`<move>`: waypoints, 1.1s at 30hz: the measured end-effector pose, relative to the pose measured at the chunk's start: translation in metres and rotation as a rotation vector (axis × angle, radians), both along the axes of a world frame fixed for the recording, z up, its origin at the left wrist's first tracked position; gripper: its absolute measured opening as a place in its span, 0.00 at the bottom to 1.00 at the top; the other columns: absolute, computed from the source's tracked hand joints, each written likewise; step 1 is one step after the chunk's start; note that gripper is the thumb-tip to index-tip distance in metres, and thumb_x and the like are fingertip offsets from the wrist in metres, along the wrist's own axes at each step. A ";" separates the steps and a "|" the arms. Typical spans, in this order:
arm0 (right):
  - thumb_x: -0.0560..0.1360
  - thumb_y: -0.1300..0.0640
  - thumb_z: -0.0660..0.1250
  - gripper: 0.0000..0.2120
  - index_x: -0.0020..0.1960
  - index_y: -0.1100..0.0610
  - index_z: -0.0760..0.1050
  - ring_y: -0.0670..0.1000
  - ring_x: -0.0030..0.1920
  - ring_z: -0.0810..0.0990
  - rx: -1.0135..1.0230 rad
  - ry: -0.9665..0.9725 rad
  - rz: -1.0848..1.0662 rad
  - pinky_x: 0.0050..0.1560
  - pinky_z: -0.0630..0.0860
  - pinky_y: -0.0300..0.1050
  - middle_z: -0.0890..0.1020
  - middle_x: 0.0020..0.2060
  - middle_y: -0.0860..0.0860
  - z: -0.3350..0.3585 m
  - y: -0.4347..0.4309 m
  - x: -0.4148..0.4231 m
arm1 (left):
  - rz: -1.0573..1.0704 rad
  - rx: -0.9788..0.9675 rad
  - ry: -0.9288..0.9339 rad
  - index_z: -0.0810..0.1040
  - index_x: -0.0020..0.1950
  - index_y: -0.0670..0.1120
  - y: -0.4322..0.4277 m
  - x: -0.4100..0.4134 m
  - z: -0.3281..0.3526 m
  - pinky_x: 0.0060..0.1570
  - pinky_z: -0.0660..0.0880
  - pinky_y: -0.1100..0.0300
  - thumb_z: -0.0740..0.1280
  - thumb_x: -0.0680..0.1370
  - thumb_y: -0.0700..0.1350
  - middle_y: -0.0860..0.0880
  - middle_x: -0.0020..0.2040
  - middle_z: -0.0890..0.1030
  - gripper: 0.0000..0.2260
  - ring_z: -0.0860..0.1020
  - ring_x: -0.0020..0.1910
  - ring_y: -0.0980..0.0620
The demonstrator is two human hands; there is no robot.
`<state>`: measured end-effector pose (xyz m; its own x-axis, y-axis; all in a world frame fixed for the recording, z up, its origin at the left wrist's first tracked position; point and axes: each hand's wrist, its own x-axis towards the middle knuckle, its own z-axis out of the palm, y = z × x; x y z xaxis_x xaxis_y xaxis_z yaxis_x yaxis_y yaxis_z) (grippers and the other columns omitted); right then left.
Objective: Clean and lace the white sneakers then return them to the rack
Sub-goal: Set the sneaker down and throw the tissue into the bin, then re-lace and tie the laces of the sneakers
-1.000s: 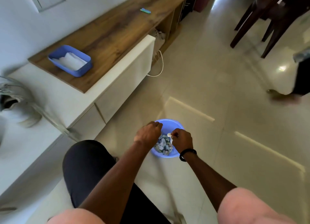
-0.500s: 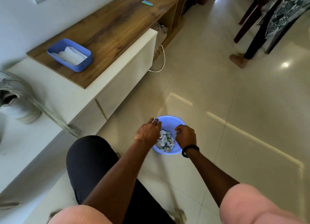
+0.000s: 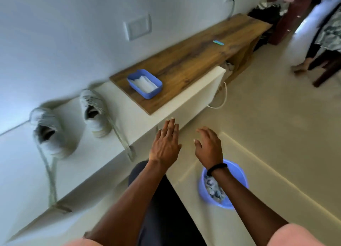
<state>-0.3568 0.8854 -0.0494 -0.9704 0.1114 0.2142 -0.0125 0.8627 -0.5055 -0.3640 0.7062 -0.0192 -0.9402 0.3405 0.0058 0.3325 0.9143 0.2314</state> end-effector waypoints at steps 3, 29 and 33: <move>0.71 0.59 0.74 0.25 0.67 0.59 0.75 0.61 0.68 0.75 0.043 0.106 0.089 0.64 0.75 0.58 0.76 0.68 0.59 0.029 -0.051 -0.028 | 0.139 0.012 0.106 0.45 0.82 0.41 -0.038 -0.006 0.020 0.79 0.50 0.46 0.60 0.83 0.52 0.43 0.82 0.39 0.35 0.39 0.81 0.44; 0.76 0.48 0.67 0.35 0.79 0.54 0.60 0.57 0.80 0.57 0.159 0.567 0.503 0.74 0.59 0.63 0.56 0.81 0.56 0.219 -0.325 -0.044 | 0.610 -0.120 0.596 0.48 0.82 0.41 -0.315 0.059 0.169 0.78 0.56 0.44 0.61 0.82 0.50 0.42 0.83 0.44 0.34 0.44 0.82 0.43; 0.75 0.50 0.68 0.34 0.78 0.54 0.62 0.57 0.79 0.60 0.155 0.486 0.558 0.73 0.60 0.64 0.58 0.81 0.55 0.187 -0.345 -0.044 | 0.647 -0.083 0.503 0.50 0.82 0.41 -0.337 0.067 0.132 0.76 0.61 0.44 0.62 0.82 0.48 0.42 0.83 0.46 0.33 0.48 0.82 0.42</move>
<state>-0.4004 0.5403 0.1373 -0.6661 -0.4349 0.6060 -0.6587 0.7241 -0.2045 -0.2975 0.3689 0.1129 -0.8422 -0.2497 0.4778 -0.2199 0.9683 0.1184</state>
